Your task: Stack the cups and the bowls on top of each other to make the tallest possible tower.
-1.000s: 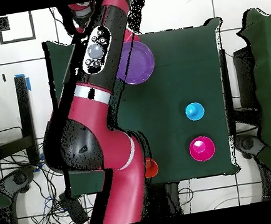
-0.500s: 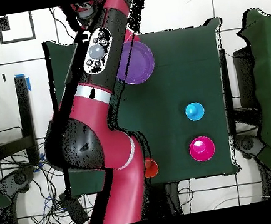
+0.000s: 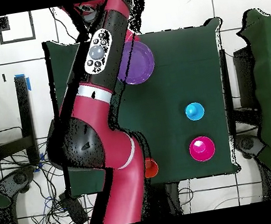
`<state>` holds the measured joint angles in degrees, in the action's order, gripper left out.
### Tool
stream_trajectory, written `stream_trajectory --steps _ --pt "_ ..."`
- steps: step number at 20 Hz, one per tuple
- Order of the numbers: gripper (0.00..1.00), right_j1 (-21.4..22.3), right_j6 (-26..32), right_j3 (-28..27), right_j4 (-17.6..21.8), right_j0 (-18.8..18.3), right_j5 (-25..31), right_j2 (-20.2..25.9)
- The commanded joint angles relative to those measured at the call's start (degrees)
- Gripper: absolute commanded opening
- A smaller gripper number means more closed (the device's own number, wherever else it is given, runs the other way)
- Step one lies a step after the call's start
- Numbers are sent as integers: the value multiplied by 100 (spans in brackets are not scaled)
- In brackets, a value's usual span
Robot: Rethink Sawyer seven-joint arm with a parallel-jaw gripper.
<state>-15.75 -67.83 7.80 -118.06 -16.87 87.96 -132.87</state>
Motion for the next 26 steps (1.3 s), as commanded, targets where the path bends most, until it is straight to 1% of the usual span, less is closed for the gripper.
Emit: stream_trajectory --steps 1,3,4,8,11,13,15,17,19,21,24,26 --pt "100 198 457 -336 981 63 397 334" --pt "100 302 445 -347 1080 80 493 384" --pt "100 338 415 -360 1063 72 534 362" --pt "100 393 461 -401 1173 77 612 471" --pt "100 331 401 -422 1089 67 503 424" --pt "100 282 302 -411 1128 94 446 502" --pt "100 227 84 -397 1095 115 472 537" --pt "100 93 -83 -380 1105 152 402 681" --pt "100 20 -187 -345 1244 205 426 827" --pt "100 -3 -154 -321 1430 248 502 949" --pt "100 -85 -200 -183 1845 390 548 1404" --pt "100 -121 -257 -120 2005 442 446 1588"
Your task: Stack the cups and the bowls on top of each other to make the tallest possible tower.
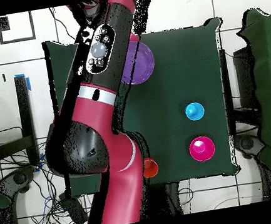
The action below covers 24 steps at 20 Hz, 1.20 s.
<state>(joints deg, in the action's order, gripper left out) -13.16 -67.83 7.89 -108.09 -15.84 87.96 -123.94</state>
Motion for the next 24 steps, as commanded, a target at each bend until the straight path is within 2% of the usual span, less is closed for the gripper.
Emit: stream_trajectory --steps 1,8,16,19,24 --pt "100 -412 -301 -92 1085 367 384 800" --pt "100 -572 -368 64 1611 496 95 1399" --pt "100 -590 -77 246 2376 638 -30 2214" --pt "100 -549 102 347 2743 701 -94 2543" --pt "100 -288 544 804 3656 987 -35 3343"
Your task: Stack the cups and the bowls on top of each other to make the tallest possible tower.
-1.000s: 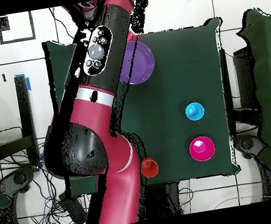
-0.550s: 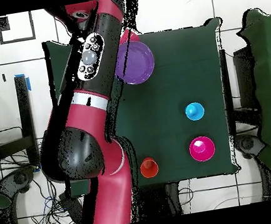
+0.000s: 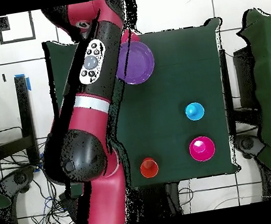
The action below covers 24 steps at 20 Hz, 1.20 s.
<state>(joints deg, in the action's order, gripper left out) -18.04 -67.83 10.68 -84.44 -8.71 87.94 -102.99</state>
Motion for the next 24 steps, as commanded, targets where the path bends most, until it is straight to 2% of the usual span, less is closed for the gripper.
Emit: stream_trajectory --steps 1,10,13,19,24 --pt "100 228 536 568 1404 306 -55 1363" --pt "100 327 271 949 2186 600 -446 2351" --pt "100 287 -238 1041 2194 702 -558 2555" --pt "100 512 -596 1482 2537 942 -610 2902" --pt "100 619 -572 2014 2864 1248 -948 3320"
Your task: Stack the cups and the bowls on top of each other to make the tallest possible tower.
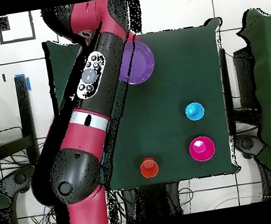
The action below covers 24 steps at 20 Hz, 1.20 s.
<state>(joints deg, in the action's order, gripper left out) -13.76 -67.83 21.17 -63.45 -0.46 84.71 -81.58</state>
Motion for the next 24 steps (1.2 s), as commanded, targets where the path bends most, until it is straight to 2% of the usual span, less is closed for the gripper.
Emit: stream_trajectory --steps 1,4,7,17,24 --pt "100 226 -534 1082 841 481 -719 1261" --pt "100 332 -468 1504 1062 696 -1055 1543" --pt "100 339 -593 1603 1186 759 -1282 1658" --pt "100 163 -966 1124 1324 596 -1354 1692" --pt "100 139 -1000 1156 1411 601 -1520 1818"
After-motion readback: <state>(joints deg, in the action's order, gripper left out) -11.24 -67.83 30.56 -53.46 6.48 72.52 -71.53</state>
